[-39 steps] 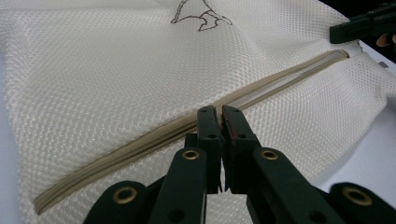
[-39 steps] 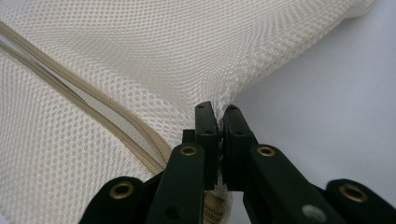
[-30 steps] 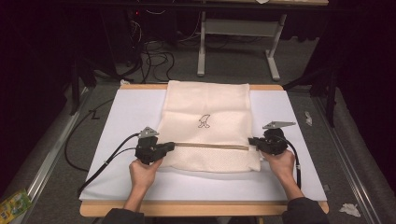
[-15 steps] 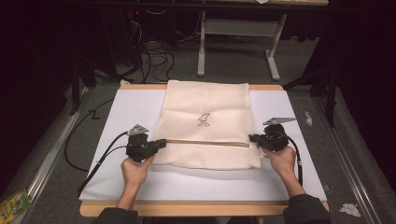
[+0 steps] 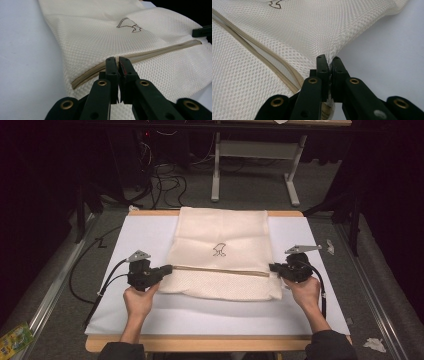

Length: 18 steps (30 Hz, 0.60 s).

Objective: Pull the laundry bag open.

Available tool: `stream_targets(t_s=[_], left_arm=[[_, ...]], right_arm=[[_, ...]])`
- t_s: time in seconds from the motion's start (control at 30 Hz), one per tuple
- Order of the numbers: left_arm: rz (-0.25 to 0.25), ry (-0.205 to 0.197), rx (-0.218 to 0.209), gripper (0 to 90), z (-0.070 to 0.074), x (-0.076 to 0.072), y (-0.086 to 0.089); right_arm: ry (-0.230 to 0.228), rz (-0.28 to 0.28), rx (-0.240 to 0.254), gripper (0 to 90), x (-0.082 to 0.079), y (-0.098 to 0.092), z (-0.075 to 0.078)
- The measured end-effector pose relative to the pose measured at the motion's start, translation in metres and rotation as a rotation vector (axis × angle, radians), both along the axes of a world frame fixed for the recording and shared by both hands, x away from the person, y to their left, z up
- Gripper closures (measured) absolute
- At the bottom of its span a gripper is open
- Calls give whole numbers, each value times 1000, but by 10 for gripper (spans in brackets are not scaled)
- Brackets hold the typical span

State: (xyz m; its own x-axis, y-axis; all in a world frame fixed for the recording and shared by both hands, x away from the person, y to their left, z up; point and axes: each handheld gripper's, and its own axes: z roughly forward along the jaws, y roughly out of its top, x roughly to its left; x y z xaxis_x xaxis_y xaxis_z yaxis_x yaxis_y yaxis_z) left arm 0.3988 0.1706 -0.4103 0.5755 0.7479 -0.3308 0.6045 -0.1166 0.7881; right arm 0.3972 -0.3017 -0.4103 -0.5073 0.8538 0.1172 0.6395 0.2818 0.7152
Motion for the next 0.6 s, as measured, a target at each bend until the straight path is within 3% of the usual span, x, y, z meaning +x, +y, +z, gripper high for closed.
stream_targets(t_s=[0.33, 0.6], left_arm=[[27, -22, 27, 869, 4, -4, 9], [32, -17, 49, 869, -1, -4, 12]], right_arm=[[-2, -5, -2, 882, 0, -2, -2], [4, -10, -13, 883, 0, -5, -4]])
